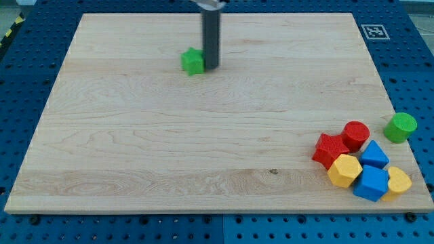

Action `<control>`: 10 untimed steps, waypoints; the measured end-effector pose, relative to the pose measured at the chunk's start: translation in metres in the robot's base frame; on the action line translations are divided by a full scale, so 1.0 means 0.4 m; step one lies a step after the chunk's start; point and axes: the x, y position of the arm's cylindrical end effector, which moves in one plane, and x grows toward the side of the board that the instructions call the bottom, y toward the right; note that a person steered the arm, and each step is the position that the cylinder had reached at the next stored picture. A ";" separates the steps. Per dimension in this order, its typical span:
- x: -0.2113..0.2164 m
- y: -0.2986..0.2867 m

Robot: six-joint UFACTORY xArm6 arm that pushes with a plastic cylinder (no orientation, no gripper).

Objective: Move the green star towards the top left corner

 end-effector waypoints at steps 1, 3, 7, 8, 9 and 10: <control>-0.052 -0.154; 0.051 -0.093; -0.051 -0.316; 0.024 -0.268; 0.005 -0.155; -0.070 -0.131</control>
